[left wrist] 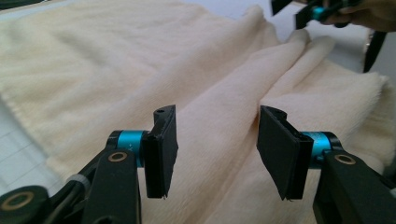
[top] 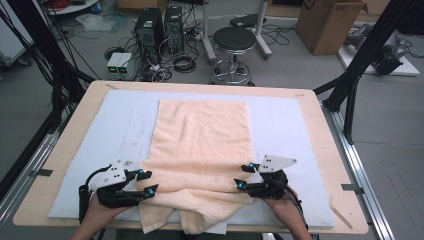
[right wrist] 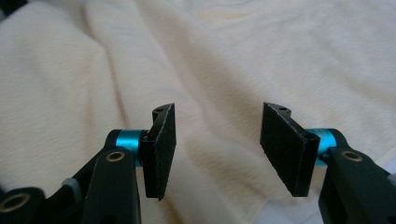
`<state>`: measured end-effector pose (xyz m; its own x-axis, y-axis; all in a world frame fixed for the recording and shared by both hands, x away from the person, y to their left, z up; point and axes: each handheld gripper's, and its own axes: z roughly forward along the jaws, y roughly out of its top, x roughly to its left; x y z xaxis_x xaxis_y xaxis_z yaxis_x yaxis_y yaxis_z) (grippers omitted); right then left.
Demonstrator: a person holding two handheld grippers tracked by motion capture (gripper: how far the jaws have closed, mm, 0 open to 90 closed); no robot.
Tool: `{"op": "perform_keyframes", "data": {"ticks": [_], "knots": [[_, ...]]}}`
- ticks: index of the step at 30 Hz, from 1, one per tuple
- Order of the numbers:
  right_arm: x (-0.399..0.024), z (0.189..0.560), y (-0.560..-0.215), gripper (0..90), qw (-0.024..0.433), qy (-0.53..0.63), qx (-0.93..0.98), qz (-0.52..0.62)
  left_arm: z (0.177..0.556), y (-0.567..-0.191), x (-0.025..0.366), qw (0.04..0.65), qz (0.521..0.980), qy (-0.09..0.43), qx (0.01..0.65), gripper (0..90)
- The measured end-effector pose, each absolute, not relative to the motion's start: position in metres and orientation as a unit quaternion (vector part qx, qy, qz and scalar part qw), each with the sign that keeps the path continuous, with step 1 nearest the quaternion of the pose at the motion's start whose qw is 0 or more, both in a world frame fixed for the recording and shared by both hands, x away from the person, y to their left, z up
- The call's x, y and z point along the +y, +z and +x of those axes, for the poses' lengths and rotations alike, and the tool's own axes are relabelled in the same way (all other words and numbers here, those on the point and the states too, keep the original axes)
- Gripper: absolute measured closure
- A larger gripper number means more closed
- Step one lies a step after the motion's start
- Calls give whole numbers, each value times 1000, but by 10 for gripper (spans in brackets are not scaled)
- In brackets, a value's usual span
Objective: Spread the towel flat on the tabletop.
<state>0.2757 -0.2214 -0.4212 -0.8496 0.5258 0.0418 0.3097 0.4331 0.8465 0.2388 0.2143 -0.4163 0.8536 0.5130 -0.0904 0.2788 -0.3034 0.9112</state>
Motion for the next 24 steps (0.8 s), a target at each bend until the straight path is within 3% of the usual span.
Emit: {"op": "perform_keyframes", "data": {"ticks": [11,18,24], "knots": [[-222,330,-414,420,152,472,815,299,247,-411,156,524,835,33,166,430],[-227,342,-421,416,146,475,808,318,234,-413,153,509,852,-10,120,413],[-227,344,-423,418,152,473,806,321,232,-421,154,491,862,6,127,422]]}}
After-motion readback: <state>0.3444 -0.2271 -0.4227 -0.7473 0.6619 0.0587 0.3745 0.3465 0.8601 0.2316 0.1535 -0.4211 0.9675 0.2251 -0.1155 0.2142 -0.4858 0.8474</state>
